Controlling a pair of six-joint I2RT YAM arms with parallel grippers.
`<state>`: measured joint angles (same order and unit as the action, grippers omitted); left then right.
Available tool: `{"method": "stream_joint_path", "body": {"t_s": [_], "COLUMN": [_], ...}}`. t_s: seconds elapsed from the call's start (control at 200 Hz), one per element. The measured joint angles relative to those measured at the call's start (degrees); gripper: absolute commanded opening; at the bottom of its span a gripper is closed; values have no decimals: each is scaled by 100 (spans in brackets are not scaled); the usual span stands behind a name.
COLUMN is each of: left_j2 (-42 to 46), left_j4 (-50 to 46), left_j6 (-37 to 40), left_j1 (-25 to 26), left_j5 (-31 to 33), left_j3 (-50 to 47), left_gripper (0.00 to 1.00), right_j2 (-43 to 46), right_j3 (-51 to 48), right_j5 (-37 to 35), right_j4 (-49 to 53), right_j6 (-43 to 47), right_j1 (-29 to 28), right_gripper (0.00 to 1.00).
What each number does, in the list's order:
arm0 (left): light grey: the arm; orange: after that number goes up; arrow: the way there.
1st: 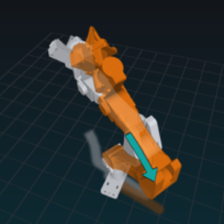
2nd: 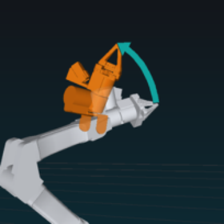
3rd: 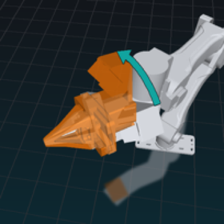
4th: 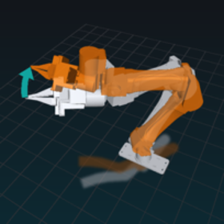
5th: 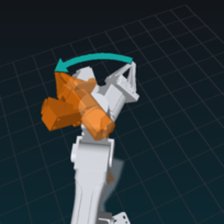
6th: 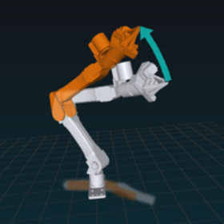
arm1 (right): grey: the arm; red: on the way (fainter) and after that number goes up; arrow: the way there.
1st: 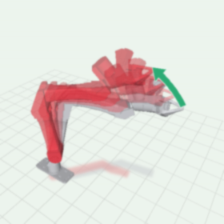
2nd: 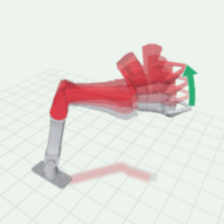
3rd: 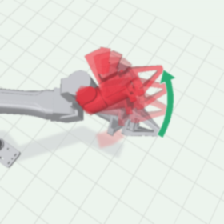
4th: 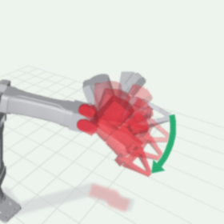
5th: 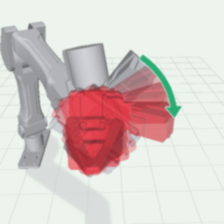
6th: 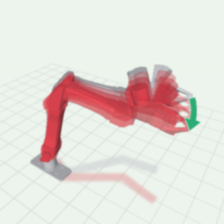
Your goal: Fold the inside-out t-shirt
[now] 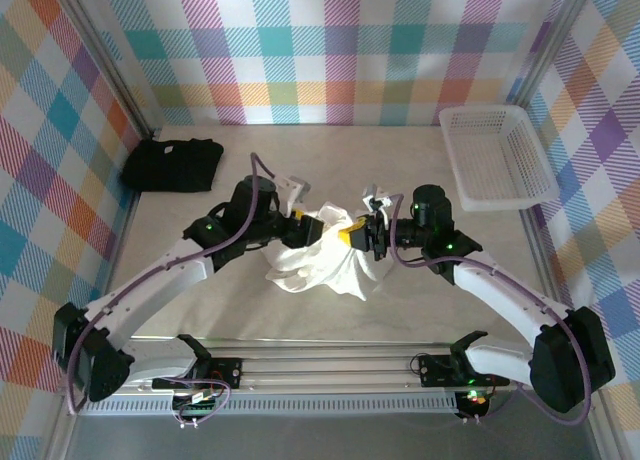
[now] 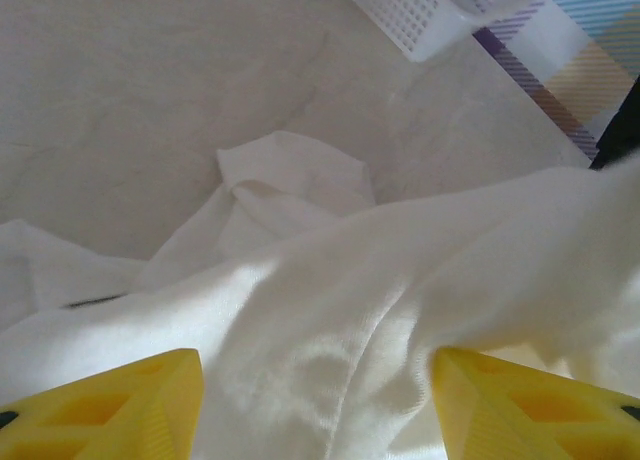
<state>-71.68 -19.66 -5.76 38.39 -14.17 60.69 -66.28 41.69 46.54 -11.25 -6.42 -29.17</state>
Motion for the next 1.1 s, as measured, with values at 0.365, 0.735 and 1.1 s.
{"method": "stream_joint_path", "body": {"t_s": [0.365, 0.735, 1.1], "left_j2": [-699, 636, 905], "left_j4": [437, 680, 916], "left_j6": [149, -1169, -1808], "left_j1": [-11, -332, -557], "left_j5": [-940, -2184, -2859], "left_j3": [216, -114, -356], "left_gripper": [0, 0, 0], "right_j2": [363, 599, 846], "right_j3": [0, 0, 70], "right_j5": [37, -1561, -2479], "right_j4": [483, 1108, 1985], "right_j6": [356, 411, 46], "right_j1": [199, 210, 210], "right_gripper": [0, 24, 46]}}
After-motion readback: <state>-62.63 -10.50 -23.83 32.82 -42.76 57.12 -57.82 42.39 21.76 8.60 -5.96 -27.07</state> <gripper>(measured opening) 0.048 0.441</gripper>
